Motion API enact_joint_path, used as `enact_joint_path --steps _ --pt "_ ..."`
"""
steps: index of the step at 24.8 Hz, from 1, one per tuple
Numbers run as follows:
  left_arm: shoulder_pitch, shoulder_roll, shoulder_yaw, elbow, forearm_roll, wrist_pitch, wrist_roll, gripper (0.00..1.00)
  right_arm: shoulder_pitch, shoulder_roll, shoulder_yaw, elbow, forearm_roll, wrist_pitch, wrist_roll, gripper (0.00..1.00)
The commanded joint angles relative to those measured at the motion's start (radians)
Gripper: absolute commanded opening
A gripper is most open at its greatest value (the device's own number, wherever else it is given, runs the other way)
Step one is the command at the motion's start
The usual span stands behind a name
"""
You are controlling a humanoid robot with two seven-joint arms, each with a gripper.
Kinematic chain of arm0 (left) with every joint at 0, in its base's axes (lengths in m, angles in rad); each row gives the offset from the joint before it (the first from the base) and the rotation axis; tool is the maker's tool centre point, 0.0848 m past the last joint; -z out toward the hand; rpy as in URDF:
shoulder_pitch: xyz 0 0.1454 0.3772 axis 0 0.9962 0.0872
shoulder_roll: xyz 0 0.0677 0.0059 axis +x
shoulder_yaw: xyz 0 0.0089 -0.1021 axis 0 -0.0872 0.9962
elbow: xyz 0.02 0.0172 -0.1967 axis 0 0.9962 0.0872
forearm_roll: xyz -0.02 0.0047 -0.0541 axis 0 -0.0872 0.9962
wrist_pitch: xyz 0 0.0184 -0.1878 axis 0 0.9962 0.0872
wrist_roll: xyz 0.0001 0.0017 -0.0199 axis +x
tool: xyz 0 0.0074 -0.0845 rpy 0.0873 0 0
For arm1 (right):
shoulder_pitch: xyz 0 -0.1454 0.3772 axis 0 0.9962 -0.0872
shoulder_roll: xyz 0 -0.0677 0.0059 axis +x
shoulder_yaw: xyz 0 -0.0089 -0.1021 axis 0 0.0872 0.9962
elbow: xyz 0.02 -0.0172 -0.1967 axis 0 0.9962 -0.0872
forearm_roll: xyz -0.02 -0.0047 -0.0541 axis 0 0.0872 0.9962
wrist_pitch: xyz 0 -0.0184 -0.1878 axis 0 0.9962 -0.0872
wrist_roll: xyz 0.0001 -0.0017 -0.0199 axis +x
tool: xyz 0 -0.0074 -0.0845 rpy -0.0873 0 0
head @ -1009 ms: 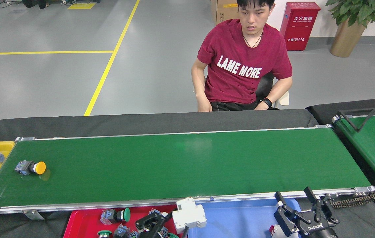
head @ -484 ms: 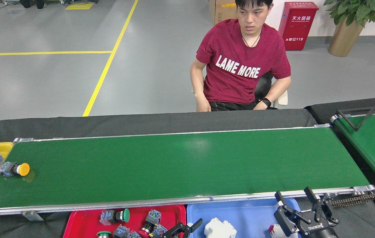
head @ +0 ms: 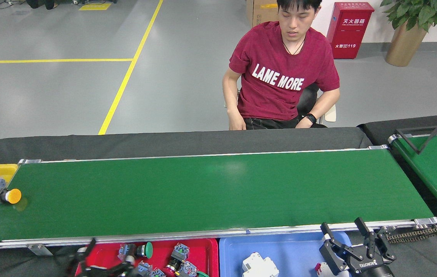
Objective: Pick switch part from conveyor to tray
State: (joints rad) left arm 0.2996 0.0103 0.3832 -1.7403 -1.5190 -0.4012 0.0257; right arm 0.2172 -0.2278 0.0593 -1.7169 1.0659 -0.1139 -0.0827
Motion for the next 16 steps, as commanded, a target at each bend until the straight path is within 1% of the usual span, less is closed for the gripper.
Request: enact_joint_path --steps 1,8,11,16 --pt "-0.003 0.007 0.014 0.001 0.02 -0.022 0.01 1.0 -0.004 -0.011 -0.007 -0.013 0.002 -0.003 -0.008 0.99" --pt "-0.03 0.03 0.008 0.025 0.026 -0.025 0.008 1.0 -0.004 -0.025 -0.019 -0.013 0.002 -0.003 -0.008 0.99" --pt "-0.06 0.031 0.019 0.058 0.026 -0.022 0.008 1.0 -0.004 -0.031 -0.019 -0.013 0.002 -0.003 -0.008 0.99" --pt "-0.083 0.045 0.082 0.077 0.031 -0.024 0.008 1.0 -0.004 -0.033 -0.019 -0.015 0.002 -0.003 -0.008 0.99"
